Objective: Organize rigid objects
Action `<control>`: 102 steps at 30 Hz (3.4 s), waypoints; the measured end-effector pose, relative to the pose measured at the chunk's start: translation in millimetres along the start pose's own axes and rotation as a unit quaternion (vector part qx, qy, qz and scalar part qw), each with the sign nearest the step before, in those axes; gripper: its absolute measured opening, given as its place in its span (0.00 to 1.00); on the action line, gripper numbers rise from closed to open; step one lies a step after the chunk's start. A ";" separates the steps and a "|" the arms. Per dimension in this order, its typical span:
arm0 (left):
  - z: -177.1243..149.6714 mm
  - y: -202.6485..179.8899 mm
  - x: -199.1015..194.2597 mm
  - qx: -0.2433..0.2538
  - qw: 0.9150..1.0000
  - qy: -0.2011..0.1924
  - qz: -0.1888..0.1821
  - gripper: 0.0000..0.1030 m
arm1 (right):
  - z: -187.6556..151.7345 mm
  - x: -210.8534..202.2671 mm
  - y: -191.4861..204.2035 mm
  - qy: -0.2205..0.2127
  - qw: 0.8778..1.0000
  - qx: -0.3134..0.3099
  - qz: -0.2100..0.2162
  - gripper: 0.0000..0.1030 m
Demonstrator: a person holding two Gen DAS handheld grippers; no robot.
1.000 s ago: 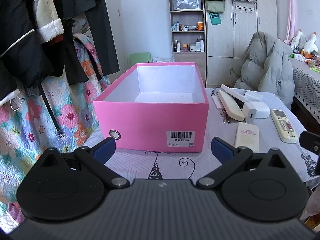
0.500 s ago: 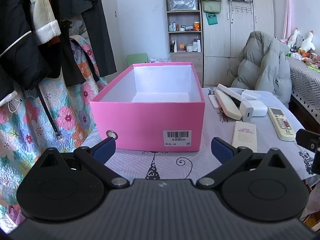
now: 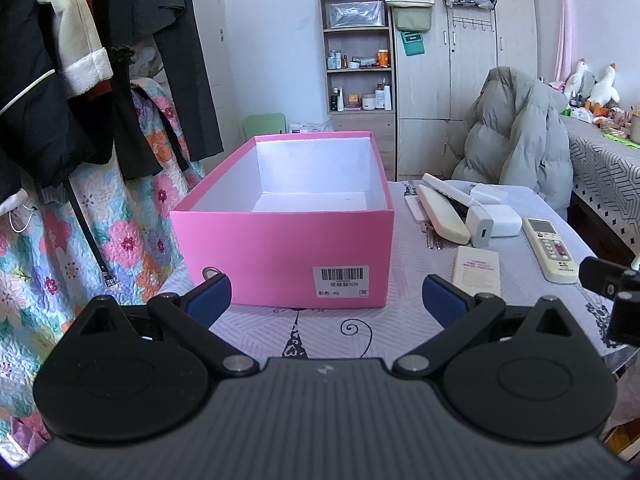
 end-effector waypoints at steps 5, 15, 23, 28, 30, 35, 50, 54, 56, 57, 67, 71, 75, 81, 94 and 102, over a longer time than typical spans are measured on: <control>-0.1 -0.8 -0.2 0.000 1.000 0.000 -0.002 1.00 | 0.6 -0.2 -2.2 -0.002 1.000 -0.002 -0.005 1.00; -5.0 -2.6 2.2 0.003 1.000 0.010 -0.002 1.00 | -2.3 0.6 -12.8 0.002 1.000 0.005 -0.018 1.00; -10.2 -5.8 5.3 0.007 1.000 0.018 -0.003 1.00 | -3.4 0.5 -13.9 0.003 1.000 0.005 -0.019 1.00; -9.7 -6.1 5.5 0.007 1.000 0.017 -0.003 1.00 | -4.6 0.5 -12.6 0.004 1.000 0.003 -0.017 1.00; -9.3 -6.3 4.7 0.008 1.000 0.018 -0.003 1.00 | -4.8 0.2 -12.1 0.004 1.000 0.002 -0.016 1.00; -2.0 -6.9 -5.2 0.012 1.000 0.010 -0.009 1.00 | -1.5 -2.9 -9.4 -0.002 1.000 -0.004 -0.014 1.00; 70.6 47.1 1.7 -0.013 0.997 -0.057 -0.053 1.00 | 18.8 35.9 7.3 -0.003 0.997 0.003 0.072 1.00; 99.0 70.2 24.4 0.004 0.998 -0.050 -0.032 1.00 | 23.7 55.0 19.9 0.018 0.996 -0.001 0.086 1.00; 110.5 79.4 42.5 0.011 0.999 -0.036 -0.028 1.00 | 21.9 66.2 25.7 0.033 0.995 -0.001 0.090 1.00; 115.6 83.0 52.7 0.017 0.999 -0.028 -0.028 1.00 | 20.4 70.9 28.6 0.041 0.995 -0.001 0.091 1.00; 134.6 114.7 174.5 0.088 0.993 0.072 -0.022 1.00 | -0.7 106.5 54.8 0.128 0.987 -0.002 0.101 1.00; 128.3 127.7 221.4 0.073 0.988 0.129 -0.039 0.99 | -15.8 116.1 59.6 0.150 0.981 0.064 0.103 0.98; 130.1 136.4 256.1 0.059 0.986 0.152 -0.046 0.96 | -20.6 128.3 68.0 0.159 0.981 0.054 0.096 0.98; 125.2 144.0 290.9 0.068 0.979 0.184 -0.047 0.83 | -27.9 140.9 80.5 0.173 0.982 0.020 0.072 0.98; 109.2 149.5 333.1 0.057 0.972 0.226 -0.026 0.17 | -24.7 152.2 68.5 0.146 0.988 -0.033 0.040 0.41; 103.2 137.6 325.7 0.054 0.971 0.231 -0.042 0.03 | -16.7 149.9 46.7 0.161 0.985 0.033 0.050 0.76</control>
Point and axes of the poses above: each gripper's, at about its wrist camera, not at the fingertips, and x roughly the way its jaws point, y to its left, z to its top, the point moved 10 cm from there along x, roughly the way its jaws point, and after that the axes turned 2 degrees about x, right-handed, at the moved point
